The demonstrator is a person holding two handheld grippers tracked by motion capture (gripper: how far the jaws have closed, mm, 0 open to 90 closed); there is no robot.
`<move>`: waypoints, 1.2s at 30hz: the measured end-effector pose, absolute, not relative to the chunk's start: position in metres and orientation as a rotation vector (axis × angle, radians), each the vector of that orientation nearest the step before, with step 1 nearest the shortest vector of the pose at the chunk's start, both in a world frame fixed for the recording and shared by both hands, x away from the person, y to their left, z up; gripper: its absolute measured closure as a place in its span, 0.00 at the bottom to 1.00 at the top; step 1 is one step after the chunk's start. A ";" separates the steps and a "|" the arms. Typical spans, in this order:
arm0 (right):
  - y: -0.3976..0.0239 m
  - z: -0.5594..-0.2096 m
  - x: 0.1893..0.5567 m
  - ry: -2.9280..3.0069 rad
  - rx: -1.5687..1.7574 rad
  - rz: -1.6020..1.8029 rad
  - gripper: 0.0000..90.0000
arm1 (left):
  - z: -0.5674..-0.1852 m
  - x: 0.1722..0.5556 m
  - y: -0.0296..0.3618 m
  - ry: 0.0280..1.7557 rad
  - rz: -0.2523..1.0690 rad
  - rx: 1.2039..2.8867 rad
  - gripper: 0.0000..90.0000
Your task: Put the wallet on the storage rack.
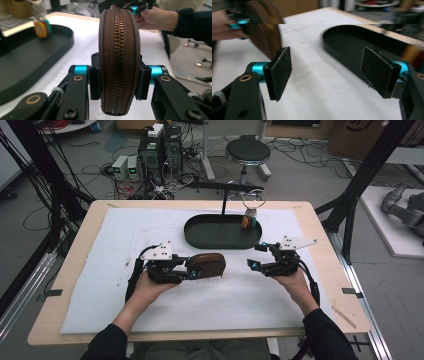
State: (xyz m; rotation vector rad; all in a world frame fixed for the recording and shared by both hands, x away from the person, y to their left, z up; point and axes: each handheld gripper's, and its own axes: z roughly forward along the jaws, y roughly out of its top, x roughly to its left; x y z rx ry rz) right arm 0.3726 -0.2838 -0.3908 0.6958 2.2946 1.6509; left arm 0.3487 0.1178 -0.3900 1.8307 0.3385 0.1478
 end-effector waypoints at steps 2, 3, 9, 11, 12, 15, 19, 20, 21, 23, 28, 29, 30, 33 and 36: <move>-0.292 -0.390 0.373 2.243 0.769 1.622 0.28 | -0.387 0.353 0.116 0.357 0.176 1.829 0.72; -0.297 -0.390 0.374 2.219 0.789 1.611 0.28 | -0.386 0.353 0.115 0.364 0.199 1.831 0.72; -0.314 -0.390 0.376 2.144 0.873 1.540 0.28 | -0.381 0.364 0.105 0.409 0.281 1.801 0.72; -0.320 -0.390 0.376 2.111 0.897 1.537 0.28 | -0.380 0.370 0.103 0.422 0.289 1.801 0.72; -0.322 -0.390 0.376 2.101 0.909 1.540 0.28 | -0.379 0.372 0.102 0.427 0.301 1.796 0.72; -0.329 -0.389 0.377 2.065 0.947 1.543 0.28 | -0.377 0.380 0.099 0.450 0.330 1.786 0.72; -0.337 -0.389 0.377 2.033 0.981 1.544 0.28 | -0.374 0.391 0.098 0.476 0.377 1.753 0.72; -0.339 -0.389 0.377 2.026 0.988 1.545 0.28 | -0.373 0.394 0.098 0.480 0.383 1.750 0.72; -0.340 -0.389 0.378 2.021 0.994 1.545 0.28 | -0.372 0.397 0.098 0.484 0.390 1.747 0.72; -0.343 -0.389 0.378 2.012 1.007 1.546 0.28 | -0.372 0.402 0.097 0.493 0.401 1.739 0.72; -0.348 -0.389 0.378 1.987 1.024 1.551 0.28 | -0.377 0.417 0.094 0.497 0.434 1.719 0.72; -0.349 -0.389 0.378 1.980 1.024 1.554 0.28 | -0.379 0.419 0.093 0.501 0.433 1.711 0.72; -0.350 -0.389 0.378 1.978 1.028 1.557 0.28 | -0.380 0.422 0.093 0.510 0.430 1.712 0.72; -0.352 -0.389 0.379 1.971 1.037 1.557 0.29 | -0.383 0.432 0.090 0.539 0.428 1.725 0.72; -0.353 -0.389 0.379 1.964 1.045 1.558 0.29 | -0.384 0.440 0.088 0.555 0.424 1.720 0.72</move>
